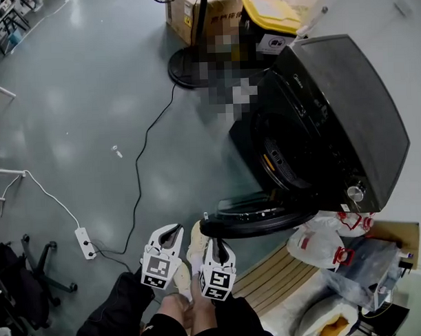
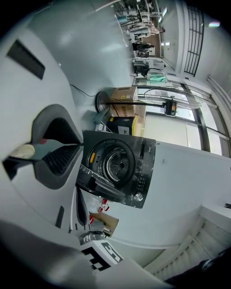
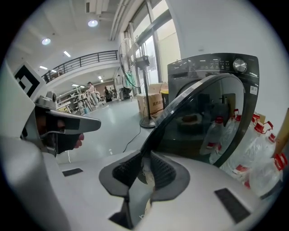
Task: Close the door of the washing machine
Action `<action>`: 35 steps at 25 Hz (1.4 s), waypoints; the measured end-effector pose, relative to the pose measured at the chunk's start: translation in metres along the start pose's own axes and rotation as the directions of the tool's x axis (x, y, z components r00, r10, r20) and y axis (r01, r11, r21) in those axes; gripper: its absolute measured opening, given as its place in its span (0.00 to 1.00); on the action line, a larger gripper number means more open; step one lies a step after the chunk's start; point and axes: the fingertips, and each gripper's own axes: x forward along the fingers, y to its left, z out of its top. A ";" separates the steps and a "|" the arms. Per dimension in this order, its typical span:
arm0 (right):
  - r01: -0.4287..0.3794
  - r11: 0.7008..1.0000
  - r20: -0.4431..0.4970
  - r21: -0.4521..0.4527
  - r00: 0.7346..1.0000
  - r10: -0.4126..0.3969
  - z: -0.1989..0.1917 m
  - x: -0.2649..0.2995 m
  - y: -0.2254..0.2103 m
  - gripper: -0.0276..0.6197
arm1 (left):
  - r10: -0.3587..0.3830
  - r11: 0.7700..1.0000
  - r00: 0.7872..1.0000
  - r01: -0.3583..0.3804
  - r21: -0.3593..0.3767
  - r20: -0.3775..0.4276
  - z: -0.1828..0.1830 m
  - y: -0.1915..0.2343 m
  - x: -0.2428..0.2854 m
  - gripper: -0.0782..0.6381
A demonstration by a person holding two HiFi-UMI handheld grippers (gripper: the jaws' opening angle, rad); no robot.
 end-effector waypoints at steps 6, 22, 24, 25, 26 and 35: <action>0.007 1.000 0.002 -0.009 1.000 -0.007 0.026 0.021 -0.011 0.18 | 0.018 1.000 1.000 -0.019 -0.006 -0.014 0.015 0.013 0.010 0.15; -0.026 0.998 -0.026 -0.066 0.999 0.024 0.084 0.086 -0.028 0.07 | 0.055 0.997 0.998 -0.057 -0.046 -0.040 0.055 0.051 0.054 0.15; -0.020 0.998 -0.023 -0.064 1.000 0.018 0.093 0.094 -0.031 0.07 | 0.058 0.997 0.997 -0.060 -0.048 -0.041 0.061 0.057 0.059 0.15; -0.016 0.998 -0.022 -0.062 1.000 0.015 0.097 0.098 -0.033 0.07 | 0.059 0.997 0.997 -0.061 -0.049 -0.041 0.064 0.060 0.061 0.15; -0.011 0.998 -0.021 -0.060 1.000 0.010 0.100 0.102 -0.035 0.07 | 0.060 0.997 0.997 -0.062 -0.049 -0.042 0.067 0.063 0.064 0.15; 0.048 0.999 -0.005 -0.018 0.999 -0.048 0.135 0.143 -0.071 0.07 | 0.044 0.998 0.998 -0.046 -0.042 -0.051 0.090 0.077 0.103 0.15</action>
